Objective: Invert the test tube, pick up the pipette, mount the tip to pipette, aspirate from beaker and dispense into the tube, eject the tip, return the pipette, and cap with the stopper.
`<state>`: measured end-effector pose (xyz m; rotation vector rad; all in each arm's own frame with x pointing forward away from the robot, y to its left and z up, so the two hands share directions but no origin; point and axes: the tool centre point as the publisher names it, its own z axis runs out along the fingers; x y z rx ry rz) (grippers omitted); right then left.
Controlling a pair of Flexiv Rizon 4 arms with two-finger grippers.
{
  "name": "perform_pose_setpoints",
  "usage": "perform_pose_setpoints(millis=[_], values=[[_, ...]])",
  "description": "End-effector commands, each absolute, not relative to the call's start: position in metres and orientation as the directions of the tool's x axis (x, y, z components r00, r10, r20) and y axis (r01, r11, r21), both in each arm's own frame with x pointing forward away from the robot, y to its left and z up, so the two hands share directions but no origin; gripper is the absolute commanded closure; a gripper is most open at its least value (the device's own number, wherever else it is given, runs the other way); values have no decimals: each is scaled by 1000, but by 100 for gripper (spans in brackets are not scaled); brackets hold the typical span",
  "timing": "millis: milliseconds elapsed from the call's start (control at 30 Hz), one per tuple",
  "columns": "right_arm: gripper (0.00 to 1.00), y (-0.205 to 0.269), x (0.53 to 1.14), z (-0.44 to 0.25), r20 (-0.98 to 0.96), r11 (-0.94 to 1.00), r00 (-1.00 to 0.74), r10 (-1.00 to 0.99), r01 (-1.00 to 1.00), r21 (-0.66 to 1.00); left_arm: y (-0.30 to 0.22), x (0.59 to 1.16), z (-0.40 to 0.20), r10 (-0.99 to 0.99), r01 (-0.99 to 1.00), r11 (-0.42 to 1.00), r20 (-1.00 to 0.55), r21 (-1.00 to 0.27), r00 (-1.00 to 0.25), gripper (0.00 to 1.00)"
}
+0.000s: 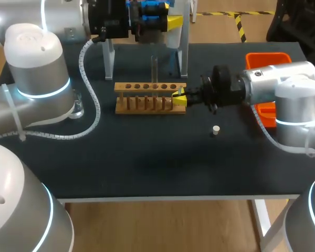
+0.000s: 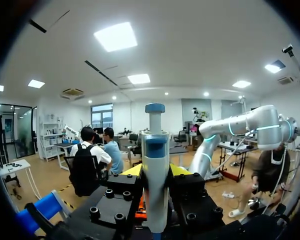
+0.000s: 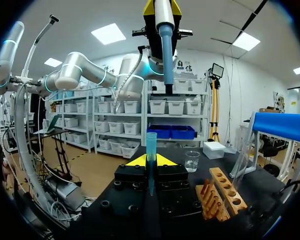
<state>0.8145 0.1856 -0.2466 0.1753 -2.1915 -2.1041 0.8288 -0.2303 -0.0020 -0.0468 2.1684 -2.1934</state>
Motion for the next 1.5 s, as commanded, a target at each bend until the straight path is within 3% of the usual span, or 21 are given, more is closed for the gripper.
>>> perform_pose_setpoints(millis=[33,1500], values=[[100,186,815,-247,-9,43,-988,-152,-16,999,-232,830,-1,-54,10,-29,-9,-1000,-998,100],[100,195,818,-245,-25,16,-990,-139,-27,1000,-233,829,-3,-41,-20,-57,22,-998,-999,100]])
